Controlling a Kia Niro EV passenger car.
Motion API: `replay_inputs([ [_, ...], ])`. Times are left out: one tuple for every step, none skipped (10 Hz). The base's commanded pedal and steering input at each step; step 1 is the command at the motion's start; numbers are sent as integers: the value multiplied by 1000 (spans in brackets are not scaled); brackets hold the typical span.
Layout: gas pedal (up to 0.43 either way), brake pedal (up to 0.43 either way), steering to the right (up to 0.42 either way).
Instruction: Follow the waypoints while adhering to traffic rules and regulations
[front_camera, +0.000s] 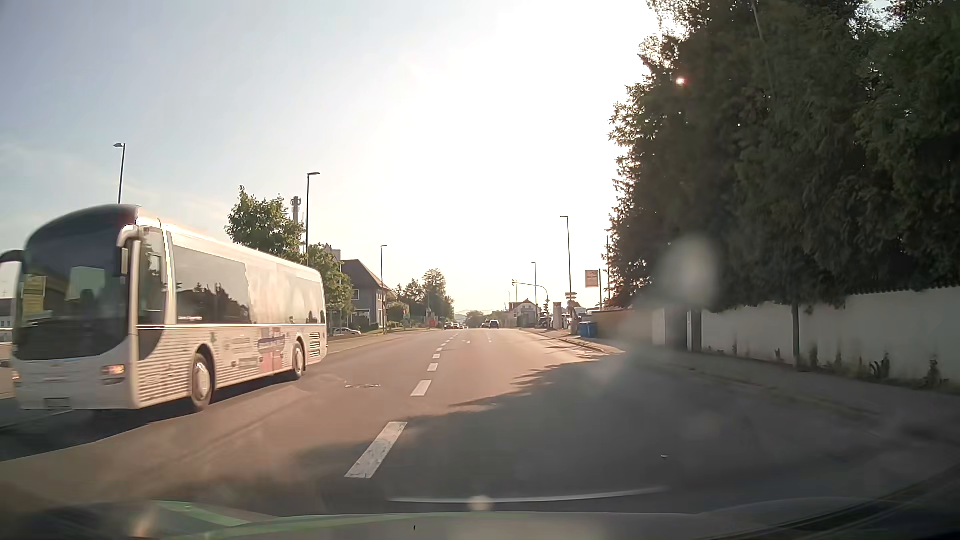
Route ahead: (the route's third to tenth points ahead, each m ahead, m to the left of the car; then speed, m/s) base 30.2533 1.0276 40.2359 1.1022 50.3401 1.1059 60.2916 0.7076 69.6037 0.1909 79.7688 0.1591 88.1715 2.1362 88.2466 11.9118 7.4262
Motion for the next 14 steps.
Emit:
replay_inputs([
  [0, 0, -2],
  [0, 0, -2],
  [0, 0, -2],
  [0, 0, -2],
  [0, 0, -3],
  [0, 0, -4],
  [0, 0, -5],
  [28, 0, -6],
  [177, 0, -6],
  [189, 0, -6],
  [189, 0, -6],
  [189, 0, -6],
  [189, 0, -6],
  [189, 0, -6],
])
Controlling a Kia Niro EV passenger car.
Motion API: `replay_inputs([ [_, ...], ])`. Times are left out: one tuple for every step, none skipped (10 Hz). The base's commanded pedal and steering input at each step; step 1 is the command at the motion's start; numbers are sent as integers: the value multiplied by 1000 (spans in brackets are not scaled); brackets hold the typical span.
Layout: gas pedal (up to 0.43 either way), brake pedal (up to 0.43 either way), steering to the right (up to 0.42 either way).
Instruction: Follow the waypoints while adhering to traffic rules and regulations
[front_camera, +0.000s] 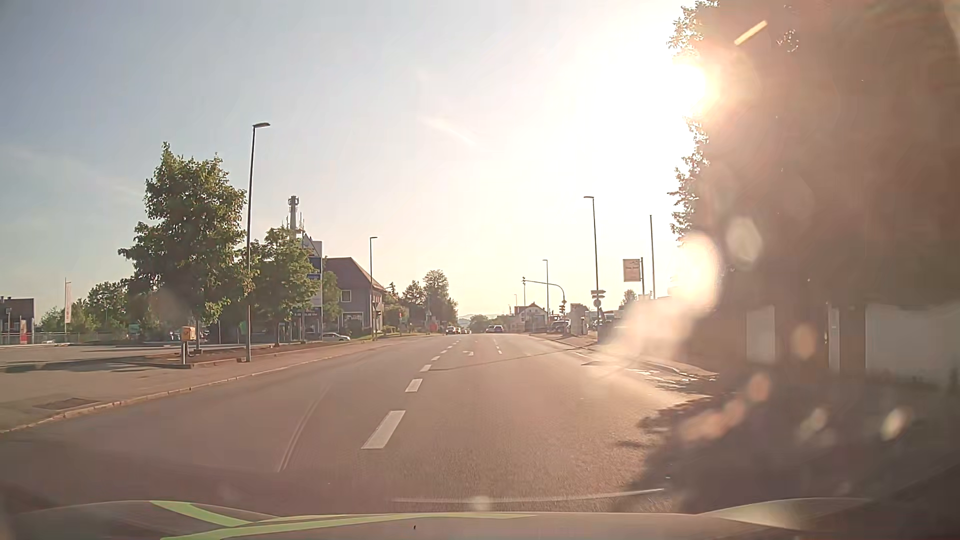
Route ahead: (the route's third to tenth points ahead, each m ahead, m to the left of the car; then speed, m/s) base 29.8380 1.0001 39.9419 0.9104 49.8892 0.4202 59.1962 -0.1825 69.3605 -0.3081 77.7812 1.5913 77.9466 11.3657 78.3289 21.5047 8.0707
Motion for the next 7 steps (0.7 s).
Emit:
replay_inputs([
  [189, 0, -6],
  [197, 0, -6],
  [197, 0, -6],
  [197, 0, -6],
  [197, 0, -6],
  [197, 0, -5],
  [197, 0, -5],
])
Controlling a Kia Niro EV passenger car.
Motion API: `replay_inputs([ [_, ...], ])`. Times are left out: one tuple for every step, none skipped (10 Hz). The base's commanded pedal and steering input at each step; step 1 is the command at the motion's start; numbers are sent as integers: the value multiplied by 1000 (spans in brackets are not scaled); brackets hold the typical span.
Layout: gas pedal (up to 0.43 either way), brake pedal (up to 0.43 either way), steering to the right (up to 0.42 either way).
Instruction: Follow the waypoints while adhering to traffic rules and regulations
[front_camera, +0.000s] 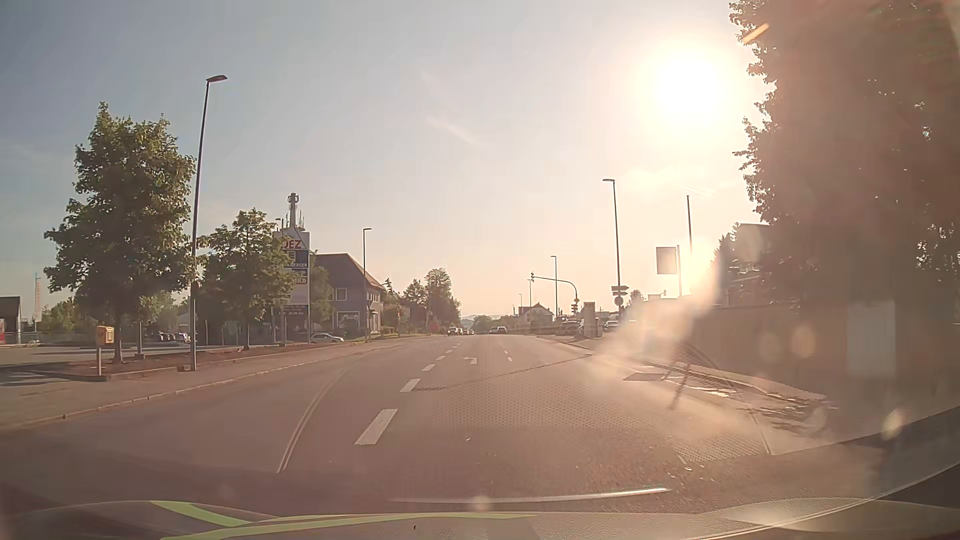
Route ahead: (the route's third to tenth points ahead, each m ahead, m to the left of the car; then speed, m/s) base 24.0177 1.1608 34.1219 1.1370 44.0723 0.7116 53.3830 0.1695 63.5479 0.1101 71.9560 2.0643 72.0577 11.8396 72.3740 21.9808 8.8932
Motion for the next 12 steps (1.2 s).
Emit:
replay_inputs([
  [197, 0, -3],
  [197, 0, -3],
  [197, 0, -2],
  [197, 0, -1],
  [197, 0, -1],
  [197, 0, 0],
  [197, 0, 0],
  [0, 0, 0],
  [0, 0, 1],
  [0, 0, 2],
  [0, 0, 2],
  [0, 0, 2],
])
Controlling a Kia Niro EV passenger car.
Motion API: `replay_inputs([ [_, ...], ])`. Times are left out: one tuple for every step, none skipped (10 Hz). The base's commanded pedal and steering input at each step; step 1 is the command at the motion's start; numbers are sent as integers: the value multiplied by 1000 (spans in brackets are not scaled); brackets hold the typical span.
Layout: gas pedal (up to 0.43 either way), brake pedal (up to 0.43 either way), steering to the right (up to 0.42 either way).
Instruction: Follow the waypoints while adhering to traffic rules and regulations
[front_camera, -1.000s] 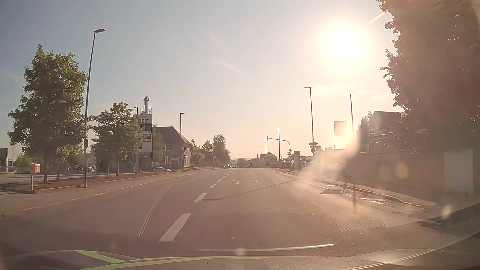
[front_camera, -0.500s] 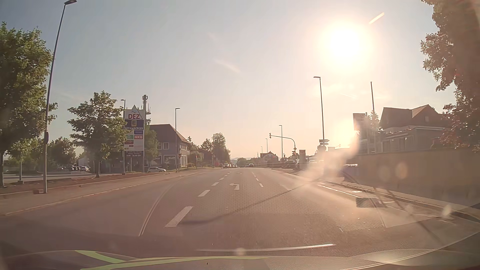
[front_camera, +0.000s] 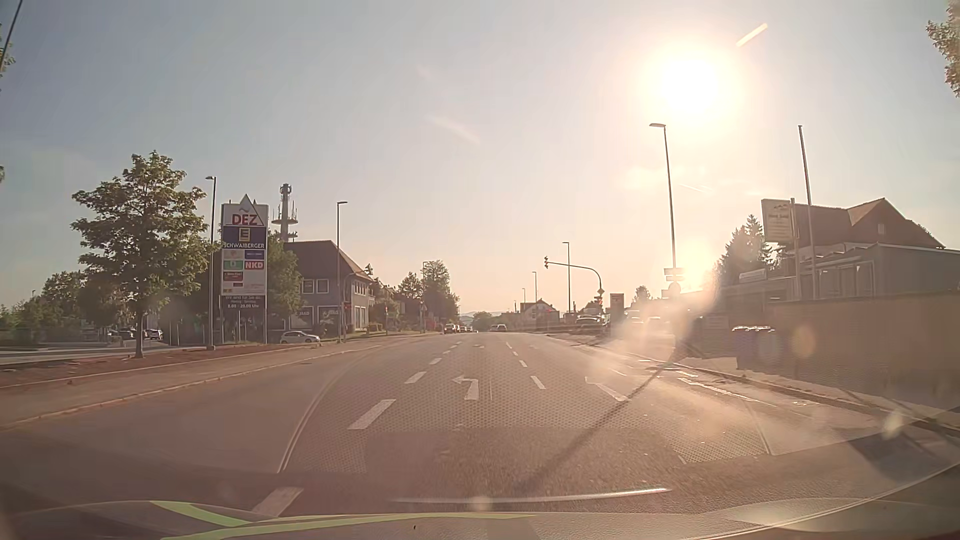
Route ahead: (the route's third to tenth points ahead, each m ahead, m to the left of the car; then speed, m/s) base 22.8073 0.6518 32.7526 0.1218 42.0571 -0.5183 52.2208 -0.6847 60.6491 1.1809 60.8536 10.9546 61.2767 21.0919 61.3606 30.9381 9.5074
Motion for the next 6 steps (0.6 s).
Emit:
replay_inputs([
  [0, 0, 3],
  [0, 61, 4],
  [0, 61, 4],
  [0, 55, 4],
  [0, 55, 4],
  [0, 55, 3],
])
